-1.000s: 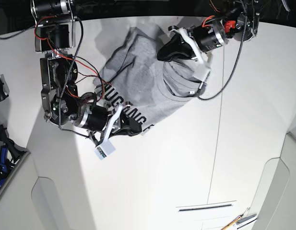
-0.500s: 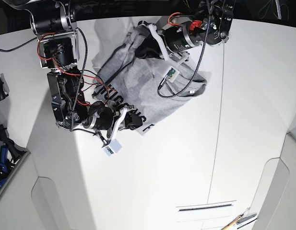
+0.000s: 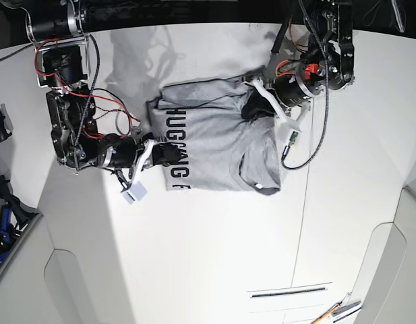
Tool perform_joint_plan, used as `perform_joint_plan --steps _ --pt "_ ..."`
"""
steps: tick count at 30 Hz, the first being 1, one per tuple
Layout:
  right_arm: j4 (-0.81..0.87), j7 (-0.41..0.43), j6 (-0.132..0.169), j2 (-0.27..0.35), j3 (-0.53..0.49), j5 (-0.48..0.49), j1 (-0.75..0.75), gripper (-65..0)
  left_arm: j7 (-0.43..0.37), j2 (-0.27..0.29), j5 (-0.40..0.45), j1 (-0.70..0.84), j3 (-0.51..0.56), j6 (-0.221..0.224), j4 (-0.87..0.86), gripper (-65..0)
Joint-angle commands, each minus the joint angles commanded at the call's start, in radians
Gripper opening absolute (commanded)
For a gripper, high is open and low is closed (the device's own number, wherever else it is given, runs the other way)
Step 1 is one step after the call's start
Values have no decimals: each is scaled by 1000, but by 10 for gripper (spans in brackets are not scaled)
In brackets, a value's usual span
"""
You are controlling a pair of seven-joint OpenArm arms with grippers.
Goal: Fold the T-shirt properly
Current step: 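Pull and straighten the bundle between both grippers into a square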
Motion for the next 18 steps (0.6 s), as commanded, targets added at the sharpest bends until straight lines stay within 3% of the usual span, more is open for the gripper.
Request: perform_joint_plan --steps 6,14,16,18 --pt "88 -14 7 2 0 98 -146 -650 -4 -10 62 -93 -21 16 -8 -650" --pt "352 -40 4 2 0 103 -311 -650 -34 -10 118 -138 -21 31 -10 -650" --pt "387 -38 4 2 2 97 -308 -650 -34 -10 117 -137 -21 73 -10 -650" --pt "410 -35 4 2 15 86 -293 -650 -34 -10 109 -137 -21 82 -10 -650"
